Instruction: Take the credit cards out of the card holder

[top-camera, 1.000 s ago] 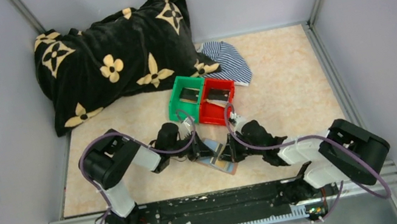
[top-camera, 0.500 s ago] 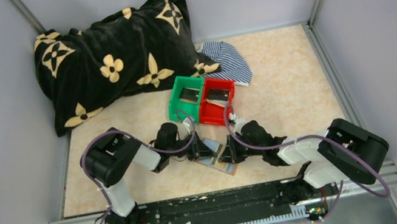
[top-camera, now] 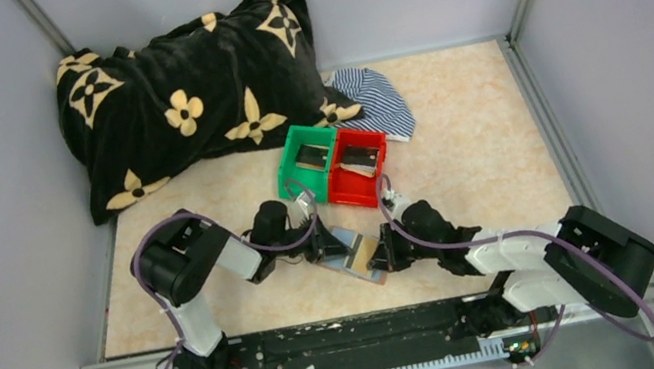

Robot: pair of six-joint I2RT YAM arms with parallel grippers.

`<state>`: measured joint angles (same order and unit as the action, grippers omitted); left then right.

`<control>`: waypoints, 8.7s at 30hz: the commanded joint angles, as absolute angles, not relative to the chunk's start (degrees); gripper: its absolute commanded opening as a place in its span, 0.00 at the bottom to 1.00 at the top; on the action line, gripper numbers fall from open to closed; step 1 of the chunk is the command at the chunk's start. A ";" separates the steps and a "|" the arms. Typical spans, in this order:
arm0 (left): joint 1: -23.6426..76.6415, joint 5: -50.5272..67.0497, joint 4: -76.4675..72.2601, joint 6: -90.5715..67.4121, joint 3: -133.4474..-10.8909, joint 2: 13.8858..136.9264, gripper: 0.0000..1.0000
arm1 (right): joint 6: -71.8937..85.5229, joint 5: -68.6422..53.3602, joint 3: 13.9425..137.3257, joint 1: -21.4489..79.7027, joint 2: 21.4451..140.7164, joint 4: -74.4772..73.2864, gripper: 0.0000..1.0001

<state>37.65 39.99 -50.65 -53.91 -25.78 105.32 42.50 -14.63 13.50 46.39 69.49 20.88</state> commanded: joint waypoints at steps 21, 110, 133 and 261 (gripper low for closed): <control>35.24 42.32 -53.83 -53.35 -24.92 105.81 0.07 | 41.66 -13.05 11.73 46.86 68.21 18.17 0.00; 34.60 45.97 -60.74 -56.46 -24.03 109.90 0.00 | 41.57 -13.18 11.43 46.85 70.22 19.51 0.00; 25.68 46.29 -53.48 -51.30 -22.41 103.06 0.00 | 41.41 -13.31 11.60 46.85 71.76 20.26 0.00; 22.15 43.42 -87.63 -70.80 -9.47 85.51 0.00 | 48.29 -27.86 23.49 41.55 74.00 50.30 0.34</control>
<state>22.37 43.88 -83.37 -70.91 -9.91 84.93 48.25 -27.11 21.56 40.84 73.82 45.89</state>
